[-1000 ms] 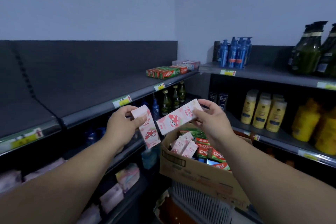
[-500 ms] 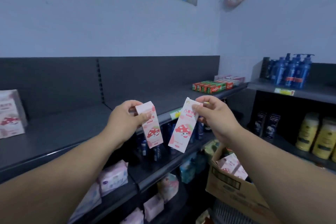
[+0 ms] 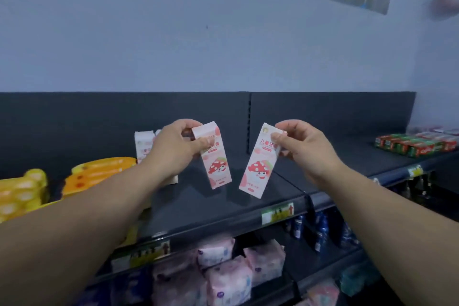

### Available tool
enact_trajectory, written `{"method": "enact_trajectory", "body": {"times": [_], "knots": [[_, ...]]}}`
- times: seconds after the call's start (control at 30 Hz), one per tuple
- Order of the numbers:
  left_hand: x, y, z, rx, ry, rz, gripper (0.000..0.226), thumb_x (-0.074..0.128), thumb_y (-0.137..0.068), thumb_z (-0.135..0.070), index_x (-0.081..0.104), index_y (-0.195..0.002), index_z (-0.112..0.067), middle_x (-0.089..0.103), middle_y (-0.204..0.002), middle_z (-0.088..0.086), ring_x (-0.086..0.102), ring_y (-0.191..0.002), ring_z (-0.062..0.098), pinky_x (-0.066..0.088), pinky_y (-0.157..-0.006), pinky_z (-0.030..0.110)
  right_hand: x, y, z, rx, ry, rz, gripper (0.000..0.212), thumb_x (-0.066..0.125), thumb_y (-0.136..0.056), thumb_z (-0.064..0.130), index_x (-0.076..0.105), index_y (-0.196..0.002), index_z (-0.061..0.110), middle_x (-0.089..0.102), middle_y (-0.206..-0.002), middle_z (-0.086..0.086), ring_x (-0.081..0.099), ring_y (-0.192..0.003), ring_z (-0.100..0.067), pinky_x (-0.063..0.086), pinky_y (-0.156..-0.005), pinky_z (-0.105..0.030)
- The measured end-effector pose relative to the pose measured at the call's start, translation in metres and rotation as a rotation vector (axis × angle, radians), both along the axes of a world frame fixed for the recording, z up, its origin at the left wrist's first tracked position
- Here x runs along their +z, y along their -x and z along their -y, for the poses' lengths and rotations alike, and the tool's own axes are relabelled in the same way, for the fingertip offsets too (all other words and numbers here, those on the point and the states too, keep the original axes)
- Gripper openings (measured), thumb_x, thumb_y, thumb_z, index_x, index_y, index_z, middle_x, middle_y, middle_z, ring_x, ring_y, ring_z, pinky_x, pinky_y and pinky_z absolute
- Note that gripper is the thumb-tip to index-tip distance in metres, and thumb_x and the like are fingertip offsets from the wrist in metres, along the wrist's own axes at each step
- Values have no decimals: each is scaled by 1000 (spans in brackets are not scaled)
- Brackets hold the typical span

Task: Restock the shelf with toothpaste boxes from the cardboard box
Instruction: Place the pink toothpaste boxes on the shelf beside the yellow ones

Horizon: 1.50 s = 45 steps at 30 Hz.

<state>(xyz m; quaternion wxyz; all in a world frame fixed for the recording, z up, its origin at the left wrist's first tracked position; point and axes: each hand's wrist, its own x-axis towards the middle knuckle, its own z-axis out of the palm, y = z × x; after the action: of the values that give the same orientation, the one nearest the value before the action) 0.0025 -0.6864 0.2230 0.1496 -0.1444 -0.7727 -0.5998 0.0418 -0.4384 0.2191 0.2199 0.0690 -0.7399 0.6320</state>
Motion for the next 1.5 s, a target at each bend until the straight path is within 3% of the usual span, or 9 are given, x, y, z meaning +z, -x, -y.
{"method": "enact_trajectory", "body": {"times": [0.33, 0.4, 0.53, 0.7, 0.83, 1.0, 1.17, 1.5], "knots": [[1, 33, 103, 197, 43, 55, 27, 73, -82, -16, 62, -107, -21, 70, -99, -1, 70, -87, 17, 60, -77, 42, 4, 74, 101, 197, -73, 20, 10, 68, -89, 10, 66, -99, 13, 73, -93, -1, 66, -66, -2, 48, -58, -13], [-2, 37, 109, 199, 59, 94, 27, 73, -82, -15, 62, -107, -21, 71, -99, 0, 70, -88, 17, 60, -75, 40, 3, 86, 112, 245, -124, 36, 11, 68, -89, 10, 66, -100, 13, 73, -93, -1, 67, -67, -3, 52, -61, -17], [-10, 45, 108, 180, 95, 150, 33, 76, -80, -15, 62, -110, -19, 72, -95, 1, 72, -82, 16, 61, -71, 38, -2, 109, 126, 347, -211, 55, 12, 68, -88, 7, 66, -94, 18, 73, -101, -8, 71, -84, -18, 58, -83, -40], [-9, 55, 101, 192, 274, 192, 32, 77, -79, -19, 65, -109, -21, 73, -94, -2, 72, -81, 12, 60, -72, 35, -7, 135, 134, 437, -283, 89, 15, 69, -88, 9, 66, -99, 18, 74, -96, -8, 71, -84, -20, 56, -88, -41], [-4, 60, 101, 192, 289, 235, 28, 76, -80, -15, 68, -106, -17, 73, -93, 2, 72, -78, 13, 55, -59, 20, -12, 152, 141, 515, -282, 110, 18, 70, -86, 7, 67, -100, 17, 74, -97, -13, 70, -94, -28, 55, -90, -43], [-4, 65, 107, 218, 348, 265, 27, 78, -78, -18, 70, -103, -22, 74, -91, -3, 72, -80, 11, 59, -77, 34, -16, 167, 143, 587, -274, 126, 20, 70, -86, 4, 66, -103, 14, 74, -94, -10, 71, -84, -17, 58, -83, -32], [-2, 65, 112, 194, 357, 293, 28, 76, -78, -17, 71, -104, -23, 75, -93, -4, 72, -84, 14, 59, -81, 39, -19, 172, 144, 624, -254, 144, 22, 71, -85, 3, 66, -105, 11, 75, -92, -4, 72, -81, -10, 56, -73, -17], [1, 67, 114, 209, 440, 279, 34, 72, -82, -20, 66, -114, -29, 72, -101, -8, 70, -90, 11, 59, -81, 37, -21, 170, 145, 622, -217, 133, 26, 74, -81, -1, 65, -103, 11, 75, -95, -6, 73, -82, -15, 57, -71, -20]]}}
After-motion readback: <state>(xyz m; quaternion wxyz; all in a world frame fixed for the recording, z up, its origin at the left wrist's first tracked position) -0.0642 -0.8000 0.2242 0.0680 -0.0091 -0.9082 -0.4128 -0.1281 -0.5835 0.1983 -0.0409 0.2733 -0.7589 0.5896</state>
